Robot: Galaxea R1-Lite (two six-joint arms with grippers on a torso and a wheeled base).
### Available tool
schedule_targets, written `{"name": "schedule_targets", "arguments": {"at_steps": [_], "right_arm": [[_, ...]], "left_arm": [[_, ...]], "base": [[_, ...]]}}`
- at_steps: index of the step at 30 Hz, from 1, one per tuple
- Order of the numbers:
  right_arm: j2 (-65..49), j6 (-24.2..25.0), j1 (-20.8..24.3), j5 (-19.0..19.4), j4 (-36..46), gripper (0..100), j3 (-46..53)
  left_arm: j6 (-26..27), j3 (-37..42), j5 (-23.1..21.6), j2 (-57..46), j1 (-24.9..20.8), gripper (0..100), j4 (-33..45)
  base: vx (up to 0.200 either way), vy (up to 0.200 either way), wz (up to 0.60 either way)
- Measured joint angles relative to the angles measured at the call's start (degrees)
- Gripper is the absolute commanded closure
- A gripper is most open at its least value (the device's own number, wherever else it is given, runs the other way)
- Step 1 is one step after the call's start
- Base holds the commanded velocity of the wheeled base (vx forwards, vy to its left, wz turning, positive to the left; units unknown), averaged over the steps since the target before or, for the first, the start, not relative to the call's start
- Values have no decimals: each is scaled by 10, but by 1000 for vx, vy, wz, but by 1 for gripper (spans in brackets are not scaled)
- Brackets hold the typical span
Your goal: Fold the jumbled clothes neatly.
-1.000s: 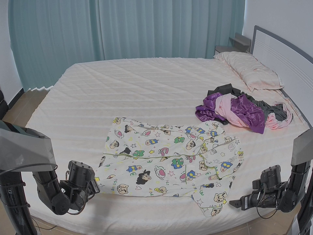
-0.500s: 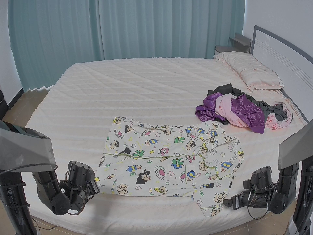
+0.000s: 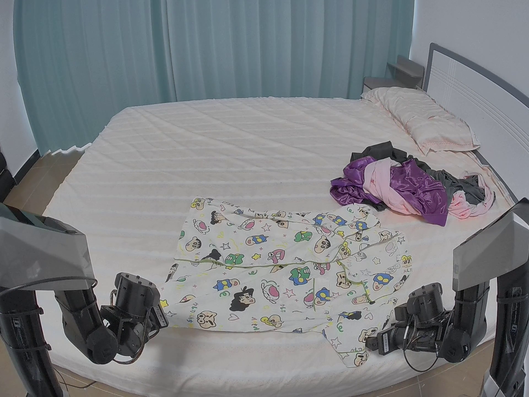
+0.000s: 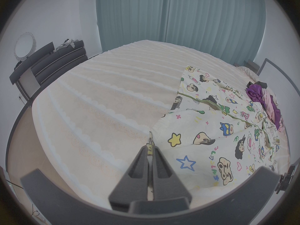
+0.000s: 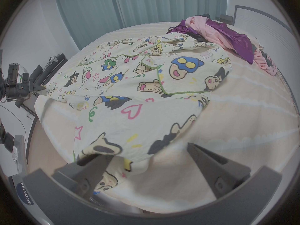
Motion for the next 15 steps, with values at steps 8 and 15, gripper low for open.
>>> {"name": "schedule_targets", "arguments": {"at_steps": [8, 15], "right_arm": [[-1, 10, 5, 0, -4, 100, 8], [-15, 27, 4, 1, -5, 100, 38]], "left_arm": [[-1, 1, 0, 0, 0, 100, 0], [0, 1, 0, 0, 2, 100, 0]], "base": [[0, 0, 0], [0, 0, 0]]}}
